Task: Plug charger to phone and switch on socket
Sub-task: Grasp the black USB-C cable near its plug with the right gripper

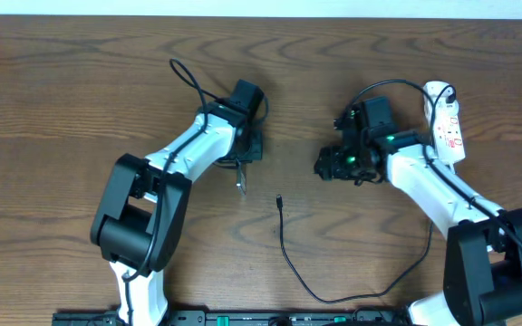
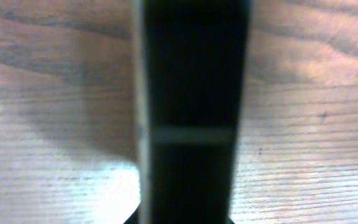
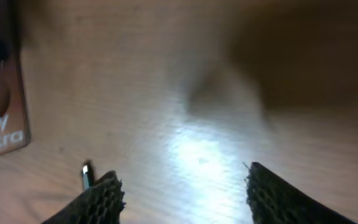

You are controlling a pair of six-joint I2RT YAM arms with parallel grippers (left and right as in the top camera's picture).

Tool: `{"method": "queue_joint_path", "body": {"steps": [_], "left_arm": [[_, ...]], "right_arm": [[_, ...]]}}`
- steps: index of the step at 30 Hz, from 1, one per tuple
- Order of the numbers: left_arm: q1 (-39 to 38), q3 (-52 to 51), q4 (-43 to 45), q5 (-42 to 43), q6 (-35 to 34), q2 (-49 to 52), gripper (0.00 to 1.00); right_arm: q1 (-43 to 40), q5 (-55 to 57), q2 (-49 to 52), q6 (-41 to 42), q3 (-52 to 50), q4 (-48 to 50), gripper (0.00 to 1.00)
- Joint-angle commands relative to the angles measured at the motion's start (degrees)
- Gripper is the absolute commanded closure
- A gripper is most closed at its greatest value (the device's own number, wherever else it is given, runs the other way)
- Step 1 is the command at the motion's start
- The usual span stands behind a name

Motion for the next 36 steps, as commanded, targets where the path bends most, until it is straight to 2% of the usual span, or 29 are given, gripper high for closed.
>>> {"method": "queue_joint_path", "body": {"steps": [1,3,5,13,19,23,29,36], "left_arm": [[4.96,0.33,1.86,14.03,-0.59,-3.69,0.93],[8.44,0.33,4.17,24.63,-0.59,-5.05,0.93],[10.56,0.33,5.38,29.94,-0.59,-5.25,0.93],[17.05,0.28,1.53,39.65,-0.28,-5.22,0.93],[18.91,0.28,1.11,50.29,1.42,-5.22,0.92],[19.1,0.28,1.14,50.75,2.08,-5.22,0.93],[19.1,0.28,0.92,50.77,2.08,-5.22,0.92],[19.1,0.28,0.94,50.75,2.08,-5.22,0.93]], "right_arm": [[4.0,-0.31,0.13,0.87,2.38,-2.56,0.41],[7.15,0.87,0.13,2.71,5.27,-6.88,0.41],[9.6,2.91,0.13,4.52,7.45,-9.62,0.42],[20.7,12.37,0.81,12.07,10.03,-14.71,0.44],[25.59,12.39,6.47,11.43,10.01,-17.35,0.42],[28.15,12.35,12.07,11.45,10.01,-17.81,0.37],[27.69,12.46,15.5,11.43,10.93,-20.33,0.37],[21.18,28.52,15.5,12.57,11.63,-28.35,0.37]]}}
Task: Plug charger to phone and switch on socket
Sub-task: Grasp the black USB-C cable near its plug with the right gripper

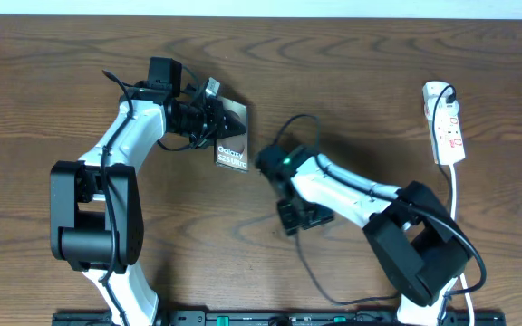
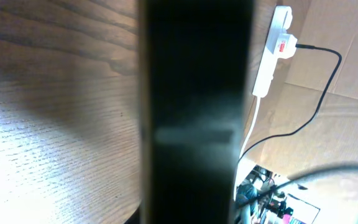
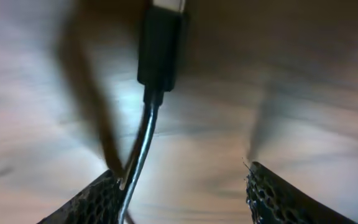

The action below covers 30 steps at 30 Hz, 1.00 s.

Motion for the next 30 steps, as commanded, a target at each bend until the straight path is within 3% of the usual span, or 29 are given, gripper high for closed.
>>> {"method": "queue_joint_path", "body": {"steps": [1,6,8,10,14,22,24,25,27,30], "left_arm": [[0.35,0.39,0.02,2.84,0.96,-1.68,0.93],[0.35,0.39,0.02,2.84,0.96,-1.68,0.92],[0.35,0.39,0.0,2.84,0.96,-1.68,0.92],[0.35,0.39,0.0,2.84,1.03,-1.68,0.93],[0.35,0.39,0.0,2.84,1.84,-1.68,0.93],[0.35,0.39,-0.22,2.82,2.03,-1.68,0.93],[0.35,0.39,-0.22,2.82,2.05,-1.68,0.92],[0.35,0.39,-0.2,2.8,2.25,-1.68,0.93],[0.35,0.39,-0.2,2.8,2.25,-1.68,0.93],[0.35,0.39,-0.2,2.8,2.25,-1.68,0.92]], "right_arm": [[-4.33,9.4,0.85,1.62,0.85,-0.87,0.37],[-10.43,4.13,0.85,1.55,0.85,1.38,0.37],[-12.04,-1.68,0.85,1.6,0.85,2.32,0.45],[-12.7,-6.99,0.85,1.73,0.61,2.62,0.45],[-12.48,-12.22,0.85,9.11,-0.74,5.84,0.48],[-12.04,-1.64,0.85,16.41,-1.68,8.31,0.53],[-12.04,-1.05,0.85,16.39,-1.68,8.66,0.6],[-12.04,-1.05,0.85,16.37,-1.68,8.7,0.74],[-12.0,-1.03,0.85,16.37,-1.68,8.7,0.79],[-12.0,-1.01,0.85,16.35,-1.68,8.7,0.79]]}}
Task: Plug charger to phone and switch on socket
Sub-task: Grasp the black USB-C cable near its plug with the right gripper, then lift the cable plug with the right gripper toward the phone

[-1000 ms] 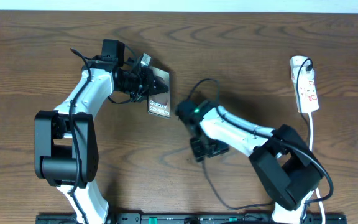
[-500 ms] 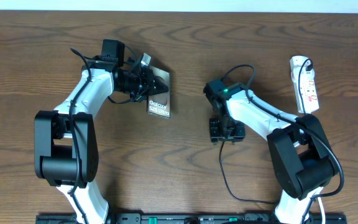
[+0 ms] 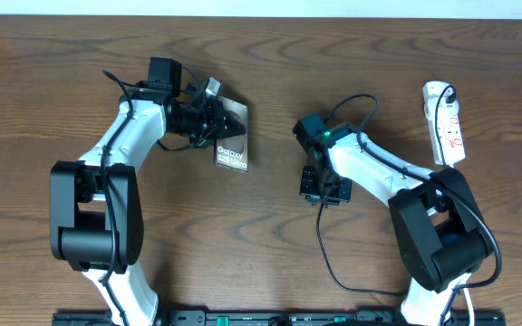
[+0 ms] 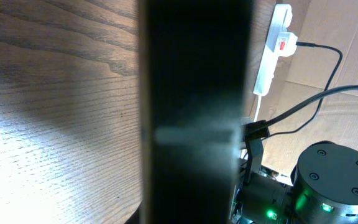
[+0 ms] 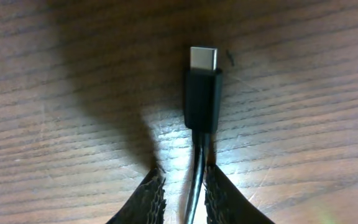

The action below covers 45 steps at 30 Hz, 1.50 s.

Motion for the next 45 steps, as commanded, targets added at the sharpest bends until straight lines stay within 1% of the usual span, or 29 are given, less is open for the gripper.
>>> {"method": "queue_joint_path", "body": {"steps": [1,3,4,6,9,13,16,18,19,21,22,24,26,27,29,31,33,35,37,39,42,45], "left_arm": [[0.35,0.39,-0.13,2.78,1.38,-1.68,0.93],[0.35,0.39,-0.15,2.78,1.38,-1.68,0.92],[0.35,0.39,-0.15,2.8,1.38,-1.68,0.93],[0.35,0.39,-0.15,2.8,1.38,-1.68,0.93],[0.35,0.39,-0.15,2.78,1.38,-1.68,0.93],[0.35,0.39,-0.17,2.14,1.38,-1.68,0.93],[0.35,0.39,-0.33,2.16,1.38,-1.68,0.93],[0.35,0.39,-0.35,2.16,1.38,-1.68,0.92],[0.35,0.39,-0.35,2.16,1.38,-1.68,0.92],[0.35,0.39,-0.35,2.16,1.4,-1.68,0.93],[0.35,0.39,-0.35,2.16,1.42,-1.68,0.92],[0.35,0.39,-0.46,2.21,2.8,-1.68,0.93],[0.39,0.39,-0.92,2.21,3.1,-1.68,0.93],[0.39,0.39,-1.03,2.23,3.23,-1.68,0.93],[0.39,0.39,-0.96,2.27,3.89,-1.7,0.92],[0.39,0.39,-0.76,2.43,3.93,-1.7,0.93],[0.39,0.39,-0.7,2.49,4.15,-1.88,0.93],[0.39,0.39,-0.35,4.02,5.4,-2.29,0.93],[0.39,0.39,0.66,7.65,6.91,-2.71,0.93],[0.5,0.39,2.73,12.09,6.93,-3.19,0.93],[0.74,0.39,4.94,16.39,6.88,-3.54,0.93],[0.76,0.39,5.95,21.53,7.72,-3.63,0.93]], "right_arm": [[0.07,4.02,1.07,1.49,-1.25,0.33,0.78],[0.07,4.02,1.07,1.51,-1.25,0.39,0.79],[0.07,4.09,1.07,1.51,-1.25,0.57,0.83],[0.0,4.2,1.07,1.49,-1.25,0.92,0.87],[0.0,5.27,1.07,1.51,-1.25,1.86,0.89],[-0.07,5.4,1.07,1.49,-1.25,2.01,0.86],[-0.17,5.46,1.07,1.44,-1.25,2.16,0.81],[-0.2,5.35,1.07,1.05,-1.25,2.32,0.82],[-0.2,5.38,1.07,1.05,-1.25,2.32,0.87],[-0.2,5.35,1.07,1.05,-1.25,2.32,0.99],[-0.2,5.38,1.07,1.03,-1.25,2.34,0.99],[-0.2,4.74,1.07,-1.11,-1.25,2.95,0.99],[-0.2,3.61,1.07,-4.92,-1.25,3.67,0.97],[-0.22,3.63,1.07,-7.8,-1.2,3.93,0.99],[-0.42,3.72,1.01,-12.96,-0.98,4.35,0.99],[-1.22,3.13,1.01,-14.34,-0.57,4.0,0.99],[-3.04,-2.71,0.9,-16.48,-0.39,3.61,0.99],[-4.57,-11.21,0.52,-23.41,-0.39,4.52,0.99],[-6.05,-20.2,-0.28,-31.32,-0.39,5.09,0.99],[-8.07,-26.75,-2.08,-36.33,-0.39,5.49,0.99],[-10.6,-34.49,-5.27,-41.18,-0.39,6.23,0.99],[-13.68,-45.13,-9.68,-45.55,-0.39,8.52,0.99]]}}
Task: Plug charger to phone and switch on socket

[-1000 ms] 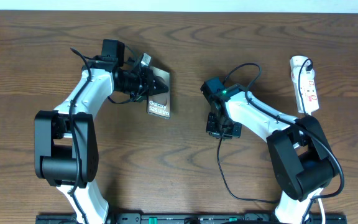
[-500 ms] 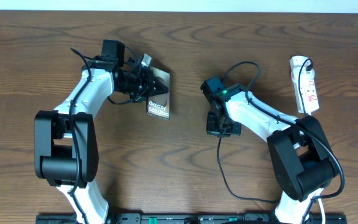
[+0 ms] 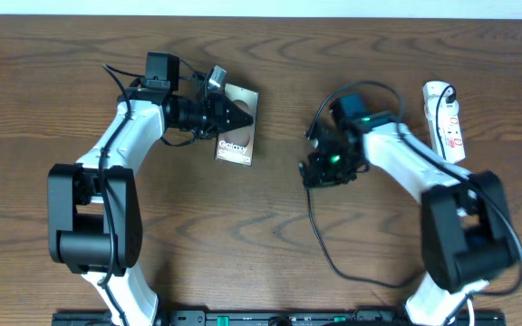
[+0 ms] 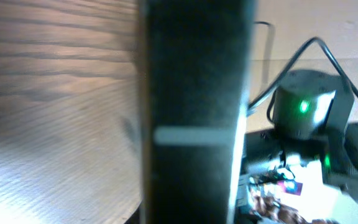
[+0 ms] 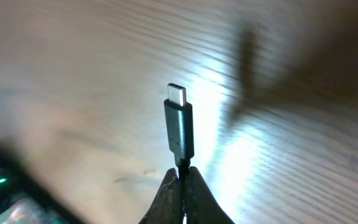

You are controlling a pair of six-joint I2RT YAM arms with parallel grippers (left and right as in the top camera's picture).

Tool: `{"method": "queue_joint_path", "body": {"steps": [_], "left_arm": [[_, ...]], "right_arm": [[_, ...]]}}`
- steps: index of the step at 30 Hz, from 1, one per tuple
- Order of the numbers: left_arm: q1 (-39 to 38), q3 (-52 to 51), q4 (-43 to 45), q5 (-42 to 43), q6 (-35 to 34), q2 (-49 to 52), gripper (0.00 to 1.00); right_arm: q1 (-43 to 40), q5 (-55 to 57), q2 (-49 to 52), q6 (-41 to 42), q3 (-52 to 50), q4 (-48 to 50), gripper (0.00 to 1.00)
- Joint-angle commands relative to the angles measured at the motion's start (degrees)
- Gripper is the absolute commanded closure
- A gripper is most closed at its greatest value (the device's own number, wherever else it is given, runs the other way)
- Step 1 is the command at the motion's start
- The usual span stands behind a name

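Observation:
A brown phone with "Galaxy" on its back is held off the table at the upper middle, and my left gripper is shut on it. The left wrist view is filled by the phone's dark edge. To its right my right gripper is shut on the black charger cable just behind its USB-C plug. The plug juts out past the fingertips above the wood. The cable trails down across the table. A white socket strip lies at the far right.
The wooden table fills the overhead view. Black cable loops run behind both wrists, one of them above the right arm. A black rail runs along the front edge, between the two arm bases.
My right gripper has moved up and right with the cable and now pinches it tight, the plug lifted off the wood. The left gripper has tilted the phone and shifted it slightly right.
First the left gripper held the phone edge-up near the middle while the right gripper stood open beside it. Then the phone was at the upper left and the right gripper was open over the plug. It then closed around the cable, and now holds the plug aloft.

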Motion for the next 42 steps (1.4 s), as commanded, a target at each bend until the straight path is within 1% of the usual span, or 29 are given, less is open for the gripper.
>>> {"method": "queue_joint_path", "body": {"steps": [1,4,7,9,13,18,23,25,26,29,31,32,33,36,38,42], "left_arm": [[0.52,0.39,0.57,11.5,2.78,-2.78,0.93],[0.52,0.39,0.57,12.41,4.0,-2.78,0.93],[0.52,0.39,-0.35,8.28,4.15,-2.75,0.93],[0.35,0.39,-2.19,4.72,4.15,-2.75,0.93],[-0.66,0.39,-6.27,-0.85,4.22,-2.75,0.93],[-4.15,0.39,-8.31,-0.83,5.44,-2.75,0.93],[-9.09,0.39,-7.3,0.44,5.4,-2.75,0.93],[-10.51,0.39,-5.99,2.54,5.4,-2.75,0.94],[-10.99,0.39,-5.11,4.11,5.4,-2.75,0.93],[-11.67,0.39,-1.88,10.75,5.14,-2.75,0.93],[-11.69,0.39,-0.96,13.53,5.14,-2.75,0.93],[-11.72,0.39,-0.94,13.79,5.14,-2.75,0.93],[-11.78,0.39,-0.96,13.81,5.11,-2.75,0.93],[-12.11,0.39,-0.92,13.81,5.11,-2.78,0.93],[-12.28,0.39,-0.9,13.77,5.16,-2.78,0.93],[-12.37,0.39,0.39,13.73,5.18,-2.78,0.93]], "right_arm": [[-3.63,-18.18,-7.08,-9.2,0.17,2.73,0.99],[-5.77,-21.84,-9.51,-9.2,0.17,6.93,0.99],[-7.82,-25.77,-10.23,-9.49,0.15,11.93,0.99],[-8.81,-32.3,-10.14,-12.66,0.15,13.88,0.99],[-9.29,-43.67,-10.14,-19.23,0.13,14.03,0.99],[-8.96,-44.59,-10.12,-19.32,0.13,14.91,0.99],[-8.96,-45.42,-10.14,-15.21,0.13,17.14,0.99],[-8.96,-45.44,-10.14,-13.75,0.13,18.34,0.99],[-8.96,-45.44,-10.14,-12.59,0.13,19.26,0.99],[-8.96,-45.42,-10.14,-6.97,0.13,23.41,0.99],[-8.96,-45.37,-10.14,-2.27,0.13,26.86,0.99],[-8.96,-45.35,-10.12,-0.92,0.13,27.93,0.99],[-8.76,-44.15,-10.14,2.45,0.13,29.99,0.99],[-7.61,-38.05,-10.12,7.5,0.13,30.62,0.99],[-6.25,-35.91,-10.12,7.8,0.13,30.6,0.99],[-3.48,-35.15,-10.12,7.89,0.13,30.97,0.99]]}}
